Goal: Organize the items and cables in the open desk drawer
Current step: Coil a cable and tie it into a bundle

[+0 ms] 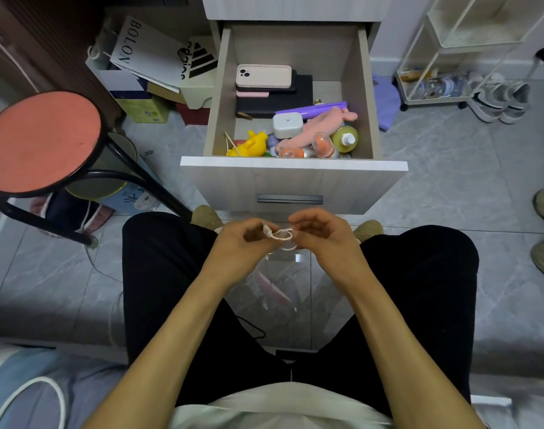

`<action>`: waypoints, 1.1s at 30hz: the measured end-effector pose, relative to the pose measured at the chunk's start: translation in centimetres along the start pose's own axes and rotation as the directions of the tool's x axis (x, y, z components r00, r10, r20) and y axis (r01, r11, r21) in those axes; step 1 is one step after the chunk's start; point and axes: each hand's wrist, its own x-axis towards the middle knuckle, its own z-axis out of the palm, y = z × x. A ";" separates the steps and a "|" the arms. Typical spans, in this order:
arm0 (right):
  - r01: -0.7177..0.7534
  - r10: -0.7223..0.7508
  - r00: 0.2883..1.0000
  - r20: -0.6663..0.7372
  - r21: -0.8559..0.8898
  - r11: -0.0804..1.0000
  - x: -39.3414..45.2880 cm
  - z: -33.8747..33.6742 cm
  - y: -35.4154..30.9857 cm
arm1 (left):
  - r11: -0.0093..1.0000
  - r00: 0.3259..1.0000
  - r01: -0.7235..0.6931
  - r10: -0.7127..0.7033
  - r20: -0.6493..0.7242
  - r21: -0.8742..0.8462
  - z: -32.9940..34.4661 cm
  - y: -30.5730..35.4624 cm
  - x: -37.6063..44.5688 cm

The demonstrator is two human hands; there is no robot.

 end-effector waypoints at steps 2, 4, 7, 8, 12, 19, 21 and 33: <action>-0.006 0.006 1.000 0.023 0.005 1.000 0.0 -0.2 0.0 | 0.996 0.998 -0.056 0.058 -0.027 0.064 0.1 -0.3 0.0; -0.008 0.009 0.998 0.064 -0.018 1.000 0.0 -0.5 -0.2 | 0.987 0.990 -0.124 0.130 -0.052 0.107 0.1 -0.6 0.1; 0.042 -0.018 0.989 0.148 -0.165 0.985 0.2 -1.1 -0.4 | 0.979 0.982 -0.170 0.178 -0.062 0.115 0.2 -0.7 0.1; 0.060 -0.027 0.985 0.170 -0.190 0.980 0.2 -1.1 -0.4 | 0.981 0.983 -0.163 0.170 -0.066 0.102 0.3 -0.6 0.1; 0.079 -0.053 0.988 0.147 -0.178 0.981 0.3 -1.5 -0.3 | 0.996 0.995 -0.083 0.084 -0.045 0.028 0.2 0.2 -0.1; 0.123 -0.098 0.987 0.126 -0.212 0.969 0.2 -1.2 0.4 | 0.917 0.985 -0.170 0.159 0.061 0.361 -0.5 1.4 0.1; 0.134 -0.109 0.986 0.129 -0.203 0.970 0.1 -1.3 0.4 | 0.919 0.986 -0.168 0.153 0.068 0.357 -0.6 1.6 0.1; 0.104 -0.100 0.991 0.088 -0.045 0.994 0.1 -0.5 -0.1 | 0.869 0.954 0.253 -0.297 -0.039 -0.424 0.8 1.1 0.0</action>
